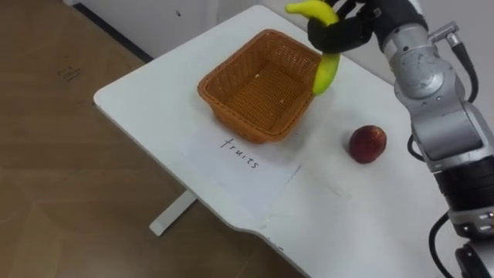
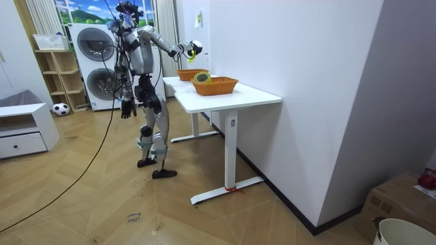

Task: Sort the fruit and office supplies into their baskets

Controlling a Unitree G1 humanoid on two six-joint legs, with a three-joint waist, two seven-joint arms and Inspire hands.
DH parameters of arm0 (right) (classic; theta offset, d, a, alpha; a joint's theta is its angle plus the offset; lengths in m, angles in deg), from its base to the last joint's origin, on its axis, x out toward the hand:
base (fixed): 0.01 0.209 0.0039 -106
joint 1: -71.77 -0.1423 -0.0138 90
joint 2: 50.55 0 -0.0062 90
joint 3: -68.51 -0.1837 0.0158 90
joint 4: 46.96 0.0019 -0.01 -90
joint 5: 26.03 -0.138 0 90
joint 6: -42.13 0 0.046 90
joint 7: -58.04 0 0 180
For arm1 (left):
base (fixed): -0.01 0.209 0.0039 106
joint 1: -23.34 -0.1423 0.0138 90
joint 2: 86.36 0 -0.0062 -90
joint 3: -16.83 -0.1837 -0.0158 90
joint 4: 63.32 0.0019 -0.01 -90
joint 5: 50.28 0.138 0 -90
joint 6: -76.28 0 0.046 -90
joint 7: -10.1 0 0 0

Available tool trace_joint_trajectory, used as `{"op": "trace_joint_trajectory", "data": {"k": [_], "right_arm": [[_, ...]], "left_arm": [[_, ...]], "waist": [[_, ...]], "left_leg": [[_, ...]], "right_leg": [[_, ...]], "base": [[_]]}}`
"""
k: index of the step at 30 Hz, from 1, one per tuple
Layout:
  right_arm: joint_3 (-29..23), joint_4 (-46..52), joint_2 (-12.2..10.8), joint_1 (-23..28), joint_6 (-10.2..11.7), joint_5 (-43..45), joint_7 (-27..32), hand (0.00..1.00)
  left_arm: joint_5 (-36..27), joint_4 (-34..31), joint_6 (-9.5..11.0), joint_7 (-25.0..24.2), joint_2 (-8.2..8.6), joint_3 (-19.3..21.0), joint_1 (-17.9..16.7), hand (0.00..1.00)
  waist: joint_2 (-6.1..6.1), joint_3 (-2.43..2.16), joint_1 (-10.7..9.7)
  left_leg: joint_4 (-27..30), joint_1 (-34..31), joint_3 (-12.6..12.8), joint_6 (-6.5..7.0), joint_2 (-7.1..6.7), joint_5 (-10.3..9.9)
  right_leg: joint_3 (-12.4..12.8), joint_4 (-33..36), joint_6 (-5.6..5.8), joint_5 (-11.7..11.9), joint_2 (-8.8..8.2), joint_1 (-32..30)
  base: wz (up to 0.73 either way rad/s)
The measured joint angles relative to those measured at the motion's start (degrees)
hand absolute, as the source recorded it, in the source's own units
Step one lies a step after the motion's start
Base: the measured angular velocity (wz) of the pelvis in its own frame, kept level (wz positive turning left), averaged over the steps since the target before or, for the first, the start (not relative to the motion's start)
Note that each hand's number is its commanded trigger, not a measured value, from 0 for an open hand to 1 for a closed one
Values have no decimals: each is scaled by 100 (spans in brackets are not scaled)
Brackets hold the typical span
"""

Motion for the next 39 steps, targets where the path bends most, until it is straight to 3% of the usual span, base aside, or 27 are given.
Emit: {"op": "trace_joint_trajectory", "data": {"k": [7, 10, 20, 31, 33, 34, 35, 37, 39], "right_arm": [[64, -34, -4, -4, 4, -163, 280, 100], [109, -186, -3, -5, 7, -297, 334, 100], [247, -873, -9, -4, 31, -801, 368, 100], [662, -1309, -56, -5, 117, -888, 424, 100], [780, -1308, -60, -5, 118, -915, 425, 78], [840, -1308, -60, -5, 118, -918, 425, 60], [885, -1308, -60, -5, 118, -927, 427, 25], [907, -1308, -60, -5, 118, -982, 427, 0], [912, -1308, -60, -5, 118, -1026, 427, 0]], "left_arm": [[110, -149, -14, -227, -53, -18, -279, 0], [181, -218, -44, -345, -51, 0, -357, 0], [383, -102, -98, -593, -44, 158, -429, 0], [381, -102, -16, -620, -52, 189, -433, 0], [384, -108, 0, -620, -54, 189, -428, 0], [384, -109, 2, -619, -60, 189, -427, 0], [385, -110, 1, -618, -69, 189, -427, 0], [385, -112, 1, -615, -82, 189, -427, 0], [386, -112, 0, -608, -93, 189, -427, 0]], "waist": [[21, -14, 77], [11, -42, 136], [-32, -74, 303], [-178, -41, 454], [-189, -37, 452], [-189, -37, 453], [-190, -38, 460], [-190, -37, 472], [-190, -37, 491]], "left_leg": [[20, 6, -124, 0, -27, 0], [60, -30, -156, 0, -35, 0], [92, -28, -272, 1, -55, 2], [72, -32, -318, 1, -64, 1], [68, -33, -318, 5, -64, -2], [67, -33, -318, 7, -64, -4], [65, -32, -318, 9, -64, -5], [62, -32, -318, 10, -63, -6], [60, -31, -318, 11, -63, -7]], "right_leg": [[-29, 2, 35, -24, -21, 61], [-87, 3, 35, -24, -33, 66], [-307, -3, 39, -26, -64, 156], [-285, -1, 85, -58, -73, 169], [-282, -2, 89, -60, -73, 168], [-281, -2, 92, -62, -73, 168], [-281, -2, 94, -63, -73, 167], [-281, -2, 95, -64, -73, 165], [-283, -3, 96, -64, -73, 164]], "base": [[9], [6], [7], [1], [0], [0], [0], [0], [0]]}}
